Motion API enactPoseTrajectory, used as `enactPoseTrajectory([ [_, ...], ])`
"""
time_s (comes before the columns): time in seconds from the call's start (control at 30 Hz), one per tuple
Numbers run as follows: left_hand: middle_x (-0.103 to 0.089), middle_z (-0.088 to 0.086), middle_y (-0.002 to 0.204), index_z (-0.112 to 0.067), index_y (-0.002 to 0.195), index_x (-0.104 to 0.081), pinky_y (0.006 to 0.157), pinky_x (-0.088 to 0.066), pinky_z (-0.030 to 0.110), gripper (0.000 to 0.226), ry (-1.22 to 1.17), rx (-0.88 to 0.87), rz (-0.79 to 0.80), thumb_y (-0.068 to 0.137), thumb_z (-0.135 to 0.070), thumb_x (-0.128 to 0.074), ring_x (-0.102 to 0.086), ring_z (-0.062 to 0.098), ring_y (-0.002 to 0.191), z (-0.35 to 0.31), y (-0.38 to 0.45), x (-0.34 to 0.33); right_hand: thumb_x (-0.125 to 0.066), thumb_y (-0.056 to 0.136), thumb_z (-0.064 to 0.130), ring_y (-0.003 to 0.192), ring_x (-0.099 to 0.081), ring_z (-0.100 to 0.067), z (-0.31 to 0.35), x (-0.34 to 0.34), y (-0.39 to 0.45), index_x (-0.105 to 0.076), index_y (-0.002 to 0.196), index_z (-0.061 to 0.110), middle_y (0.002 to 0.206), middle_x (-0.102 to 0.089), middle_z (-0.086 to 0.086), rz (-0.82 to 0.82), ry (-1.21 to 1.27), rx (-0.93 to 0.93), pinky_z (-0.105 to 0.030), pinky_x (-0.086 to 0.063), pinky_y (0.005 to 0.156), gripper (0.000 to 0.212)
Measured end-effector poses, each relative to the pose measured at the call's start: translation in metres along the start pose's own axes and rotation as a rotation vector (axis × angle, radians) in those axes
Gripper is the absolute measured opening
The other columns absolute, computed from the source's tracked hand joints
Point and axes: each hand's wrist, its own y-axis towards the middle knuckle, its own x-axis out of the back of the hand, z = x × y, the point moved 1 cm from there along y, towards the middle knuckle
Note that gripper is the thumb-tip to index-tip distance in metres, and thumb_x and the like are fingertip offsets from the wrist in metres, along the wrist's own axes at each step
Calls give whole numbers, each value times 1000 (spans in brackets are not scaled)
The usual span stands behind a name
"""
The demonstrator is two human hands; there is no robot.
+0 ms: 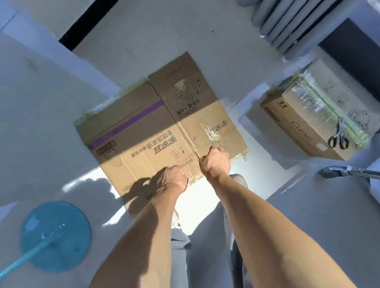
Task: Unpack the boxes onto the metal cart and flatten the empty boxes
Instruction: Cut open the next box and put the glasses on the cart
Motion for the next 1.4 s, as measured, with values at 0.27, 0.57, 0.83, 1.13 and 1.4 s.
enactPoseTrajectory([
  [0.27,-19,15,162,-30,156,-22,99,-51,40,75,-55,162,-54,93,-9,-57,-55,30,125,17,45,-23,-40,93,1,138,-33,-37,-9,-45,48,-37,140,6,147,-33,-23,101,-491,211,-49,-29,117,48],
  [0.57,-43,13,136,-26,147,-36,88,-44,32,53,133,130,-211,97,-20,-52,-57,23,110,-55,37,12,-35,99,11,122,-40,-32,-46,20,77,-40,137,10,132,-42,-18,-34,-328,134,-46,-35,105,38],
  [0.83,-52,16,128,-22,141,-41,86,-52,37,52,268,-188,-168,93,-22,-60,-61,29,104,-250,23,-26,-43,93,18,116,-44,-32,-173,140,112,-45,126,13,127,-44,-16,-132,-124,-105,-41,-38,98,33],
  [1.13,-48,15,131,-23,146,-38,91,-47,38,53,367,-390,-31,95,-21,-51,-57,33,113,-396,-11,-122,-56,93,32,121,-43,-33,-308,205,122,-45,129,12,129,-44,-16,-117,136,-392,-42,-38,98,43],
  [1.4,-60,11,94,-16,142,-40,69,-56,38,54,496,-391,4,90,-10,-51,-61,25,77,-421,21,-123,-57,94,33,121,-44,-33,-342,221,153,-45,129,11,130,-45,-16,-92,242,-496,-42,-39,99,43],
])
